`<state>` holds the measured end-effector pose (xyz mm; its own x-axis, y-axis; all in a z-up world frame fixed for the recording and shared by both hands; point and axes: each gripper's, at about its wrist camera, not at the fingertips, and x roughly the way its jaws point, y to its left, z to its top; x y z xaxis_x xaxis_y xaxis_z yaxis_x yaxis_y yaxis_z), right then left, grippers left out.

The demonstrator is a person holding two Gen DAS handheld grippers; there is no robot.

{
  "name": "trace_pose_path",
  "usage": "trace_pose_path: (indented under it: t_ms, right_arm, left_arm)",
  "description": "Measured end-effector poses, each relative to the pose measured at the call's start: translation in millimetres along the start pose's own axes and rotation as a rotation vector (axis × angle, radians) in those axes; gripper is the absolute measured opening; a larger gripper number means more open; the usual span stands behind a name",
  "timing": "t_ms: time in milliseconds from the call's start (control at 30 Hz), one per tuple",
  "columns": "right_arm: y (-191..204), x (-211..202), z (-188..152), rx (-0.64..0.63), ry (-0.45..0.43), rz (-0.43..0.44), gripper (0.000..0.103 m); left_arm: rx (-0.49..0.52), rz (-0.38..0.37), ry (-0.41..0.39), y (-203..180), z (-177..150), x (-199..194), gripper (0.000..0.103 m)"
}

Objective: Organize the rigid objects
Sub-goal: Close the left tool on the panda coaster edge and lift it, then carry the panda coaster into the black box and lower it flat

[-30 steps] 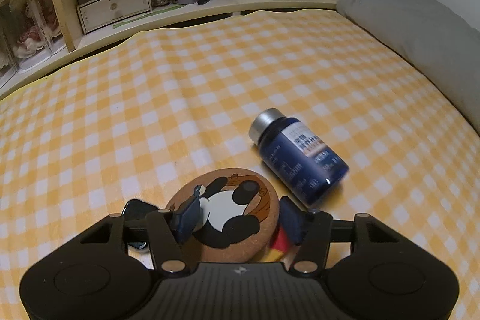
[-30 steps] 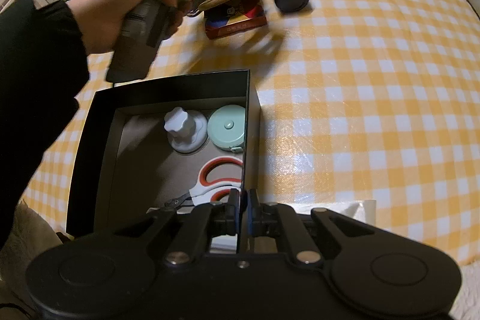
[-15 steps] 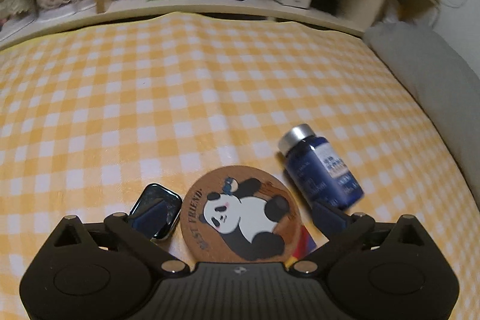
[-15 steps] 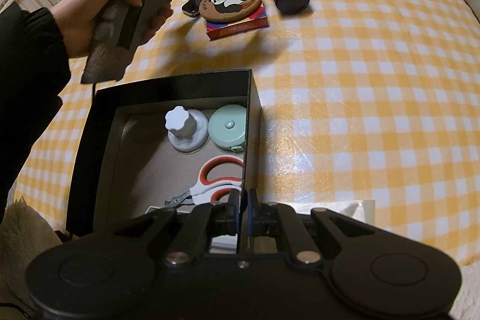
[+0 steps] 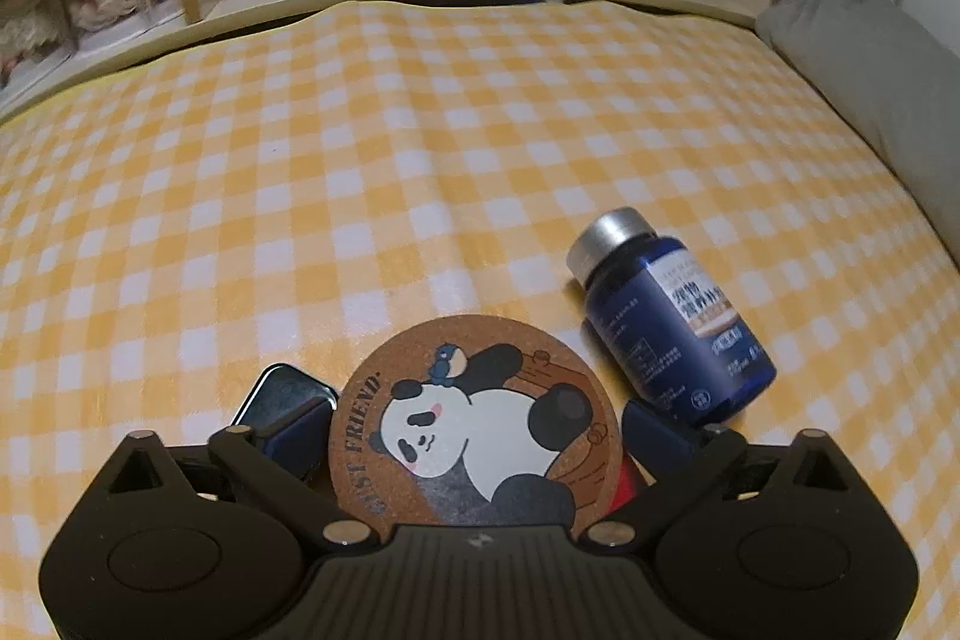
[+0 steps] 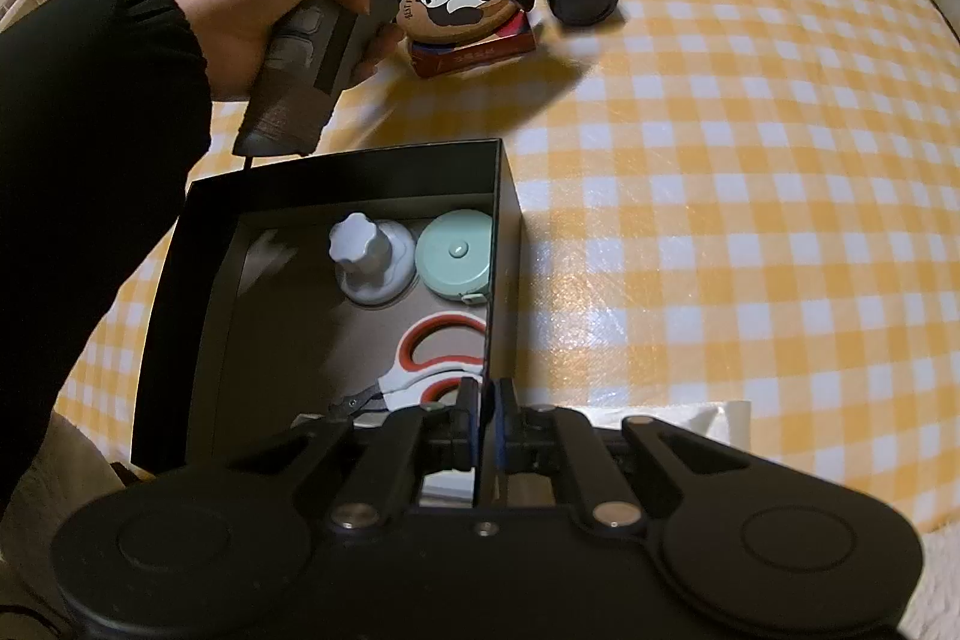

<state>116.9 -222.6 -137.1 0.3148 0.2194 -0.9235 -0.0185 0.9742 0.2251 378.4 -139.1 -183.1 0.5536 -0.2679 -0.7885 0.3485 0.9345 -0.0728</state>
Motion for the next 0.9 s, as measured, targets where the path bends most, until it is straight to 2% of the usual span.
trace_pose_path:
  t_ms: [167, 367, 733, 900]
  right_arm:
    - [0, 0, 0, -0.002, 0.001, -0.002, 0.006]
    - [-1, 0, 0, -0.001, 0.001, 0.0, 0.006]
    - [-4, 2, 1, 0.005, 0.0, 0.004, 0.006]
    - [-5, 1, 1, 0.011, 0.0, 0.008, 0.006]
  left_arm:
    - [-0.009, 0.007, 0.011, 6, -1, -5, 0.099]
    - [-0.011, -0.003, -0.021, 14, -4, -29, 0.099]
    - [0.015, -0.046, -0.12, 33, -8, -142, 0.099]
    - [0.062, -0.054, -0.133, 32, -28, -191, 0.099]
